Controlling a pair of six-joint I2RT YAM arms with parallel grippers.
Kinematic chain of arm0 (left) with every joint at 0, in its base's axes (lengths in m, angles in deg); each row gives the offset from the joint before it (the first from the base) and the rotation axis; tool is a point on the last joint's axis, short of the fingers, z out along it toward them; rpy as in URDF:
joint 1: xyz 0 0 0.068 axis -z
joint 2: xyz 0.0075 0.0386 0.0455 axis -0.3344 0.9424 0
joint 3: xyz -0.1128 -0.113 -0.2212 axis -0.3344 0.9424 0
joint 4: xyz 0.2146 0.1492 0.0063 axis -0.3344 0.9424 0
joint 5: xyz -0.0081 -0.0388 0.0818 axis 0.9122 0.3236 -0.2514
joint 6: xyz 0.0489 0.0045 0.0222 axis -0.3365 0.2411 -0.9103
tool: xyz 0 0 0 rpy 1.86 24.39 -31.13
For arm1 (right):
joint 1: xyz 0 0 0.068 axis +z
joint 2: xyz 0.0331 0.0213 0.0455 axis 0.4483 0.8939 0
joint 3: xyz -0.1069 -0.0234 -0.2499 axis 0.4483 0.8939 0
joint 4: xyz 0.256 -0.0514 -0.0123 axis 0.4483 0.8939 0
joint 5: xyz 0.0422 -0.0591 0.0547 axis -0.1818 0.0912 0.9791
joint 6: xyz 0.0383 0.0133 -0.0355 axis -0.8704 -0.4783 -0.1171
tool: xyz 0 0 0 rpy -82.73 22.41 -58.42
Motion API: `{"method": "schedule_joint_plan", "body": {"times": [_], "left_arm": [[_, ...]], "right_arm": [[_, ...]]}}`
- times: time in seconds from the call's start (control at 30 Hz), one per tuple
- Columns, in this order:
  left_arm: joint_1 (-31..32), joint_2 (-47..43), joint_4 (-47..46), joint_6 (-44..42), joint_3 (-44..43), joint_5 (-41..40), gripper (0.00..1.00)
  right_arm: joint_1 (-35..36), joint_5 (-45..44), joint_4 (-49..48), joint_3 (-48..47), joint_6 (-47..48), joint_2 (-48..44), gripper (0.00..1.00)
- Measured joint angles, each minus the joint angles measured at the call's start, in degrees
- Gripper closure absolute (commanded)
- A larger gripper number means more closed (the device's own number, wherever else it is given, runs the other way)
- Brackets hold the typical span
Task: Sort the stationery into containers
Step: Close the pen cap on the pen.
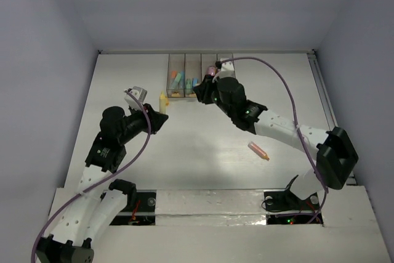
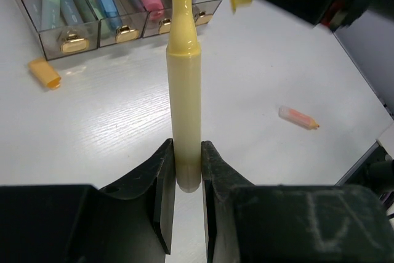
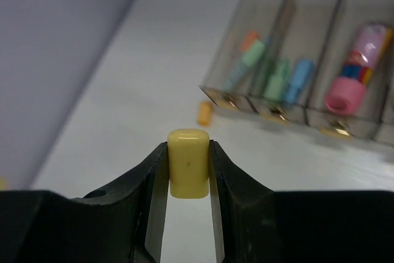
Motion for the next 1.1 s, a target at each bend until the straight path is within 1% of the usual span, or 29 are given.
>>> {"method": "schedule_joint_plan", "body": {"times": [0.07,0.17,0.3,0.47,0.77,1.1], "left_arm": [[0.00,1.29,0.02,0.00,0.00,-0.17,1.00],[0.00,2.89,0.04,0.00,0.00,-0.72,1.00],[0.11,4.39,0.04,0.00,0.00,-1.20,1.00],[0.11,5.99,0.07,0.00,0.00,-1.31,1.00],[0.11,6.25,0.04,-0.02,0.00,-1.42,1.00],[0.11,5.64,0.04,-0.02,0.00,-1.68,1.00]], "right_arm": [[0.13,0.76,-5.95,-1.44,-1.84,0.02,0.94],[0.72,1.44,-12.94,-3.26,-4.92,2.45,0.94],[1.92,2.36,-17.62,-4.94,-7.91,6.34,0.94],[3.02,5.22,-19.50,-8.24,-10.64,10.01,0.94],[5.07,7.76,-20.31,-12.33,-11.34,11.54,0.94],[5.62,8.22,-19.87,-12.74,-11.34,13.77,0.94]]}}
